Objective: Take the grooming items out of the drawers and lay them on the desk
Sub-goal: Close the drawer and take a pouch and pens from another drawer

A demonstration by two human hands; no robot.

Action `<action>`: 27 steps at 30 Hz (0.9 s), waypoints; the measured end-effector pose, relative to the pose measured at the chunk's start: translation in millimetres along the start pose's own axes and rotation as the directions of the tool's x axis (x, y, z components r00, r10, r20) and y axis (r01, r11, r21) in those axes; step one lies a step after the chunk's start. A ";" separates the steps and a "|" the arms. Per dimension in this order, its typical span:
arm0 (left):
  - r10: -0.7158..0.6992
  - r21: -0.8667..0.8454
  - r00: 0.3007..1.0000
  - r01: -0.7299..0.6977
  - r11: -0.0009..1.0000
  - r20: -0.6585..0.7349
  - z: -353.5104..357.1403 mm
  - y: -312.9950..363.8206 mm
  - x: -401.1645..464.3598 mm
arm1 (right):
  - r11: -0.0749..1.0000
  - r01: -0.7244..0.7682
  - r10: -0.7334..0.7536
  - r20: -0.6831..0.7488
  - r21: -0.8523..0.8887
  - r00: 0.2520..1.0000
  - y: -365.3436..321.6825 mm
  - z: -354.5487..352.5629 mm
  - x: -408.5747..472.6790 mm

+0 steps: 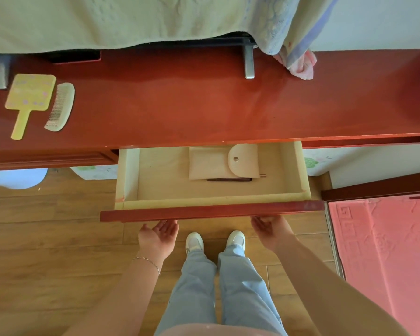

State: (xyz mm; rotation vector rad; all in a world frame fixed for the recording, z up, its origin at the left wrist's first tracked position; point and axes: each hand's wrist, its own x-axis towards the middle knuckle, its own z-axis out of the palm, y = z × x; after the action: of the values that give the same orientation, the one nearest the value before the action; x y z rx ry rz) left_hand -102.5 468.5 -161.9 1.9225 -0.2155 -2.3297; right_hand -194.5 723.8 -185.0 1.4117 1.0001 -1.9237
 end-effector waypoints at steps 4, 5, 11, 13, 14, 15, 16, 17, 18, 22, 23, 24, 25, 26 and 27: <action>-0.009 -0.011 1.000 0.009 1.000 -0.016 -10.0 -3.3 -2.9 | 0.996 0.027 -0.028 -0.011 -0.080 1.000 4.7 -5.5 -6.4; -0.011 -0.002 1.000 0.011 1.000 -0.018 -12.2 -3.2 -2.4 | 0.995 0.027 -0.028 -0.012 -0.093 1.000 6.5 -7.4 -7.6; 0.001 0.302 0.999 -0.010 0.953 0.032 -23.3 -3.1 -4.7 | 0.939 0.036 -0.045 -0.020 -0.343 0.999 10.4 -16.3 -10.2; 0.002 0.741 0.997 -0.059 0.669 0.078 -23.2 -9.7 -9.6 | 0.750 0.065 -0.062 0.027 -0.659 0.998 11.7 -15.9 -18.4; -0.012 0.927 0.989 -0.137 0.349 0.150 -21.4 -15.0 -17.5 | 0.563 0.102 -0.075 0.073 -0.820 0.995 13.5 -14.6 -25.6; -0.036 0.969 0.968 -0.246 0.013 0.246 -19.2 -20.1 -25.9 | 0.342 0.152 -0.071 0.135 -0.927 0.988 16.4 -12.4 -35.0; -0.065 0.907 0.942 -0.336 -0.252 0.331 -14.8 -24.6 -35.9 | 0.128 0.207 -0.045 0.203 -0.970 0.978 19.9 -9.2 -46.6; -0.121 0.851 0.922 -0.387 -0.354 0.369 -8.4 -29.0 -46.5 | -0.051 0.276 -0.008 0.277 -0.960 0.961 23.0 -5.5 -57.8; -0.201 0.809 0.896 -0.445 -0.383 0.397 -1.2 -33.0 -59.6 | -0.175 0.341 0.026 0.342 -0.924 0.939 24.7 -1.2 -71.1; -0.368 0.774 0.797 -0.581 -0.250 0.480 39.0 -34.9 -106.4 | -0.143 0.589 0.107 0.580 -0.795 0.808 16.0 21.1 -130.4; -0.383 0.782 0.782 -0.590 -0.202 0.491 50.6 -29.8 -115.5 | -0.050 0.626 0.100 0.620 -0.778 0.778 9.2 31.6 -147.3; -0.391 0.793 0.769 -0.592 -0.142 0.505 61.2 -23.7 -123.3 | 0.038 0.651 0.073 0.652 -0.758 0.755 1.1 41.6 -159.3; -0.390 0.800 0.756 -0.595 -0.076 0.526 71.7 -17.3 -128.6 | 0.119 0.670 0.032 0.678 -0.732 0.735 -8.4 52.1 -168.9; -0.358 0.797 0.746 -0.604 -0.010 0.561 82.0 -10.4 -130.4 | 0.179 0.679 -0.019 0.687 -0.712 0.726 -18.1 60.4 -172.7; -0.288 0.793 0.753 -0.607 0.045 0.592 92.3 -3.9 -129.2 | 0.233 0.677 -0.079 0.680 -0.698 0.729 -26.9 67.1 -170.2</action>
State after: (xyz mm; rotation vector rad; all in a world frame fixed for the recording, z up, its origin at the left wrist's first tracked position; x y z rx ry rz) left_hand -168.6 498.7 -20.7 0.7420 -2.6696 -2.5982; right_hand -201.3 684.4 -4.5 -0.1285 1.8595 -1.3274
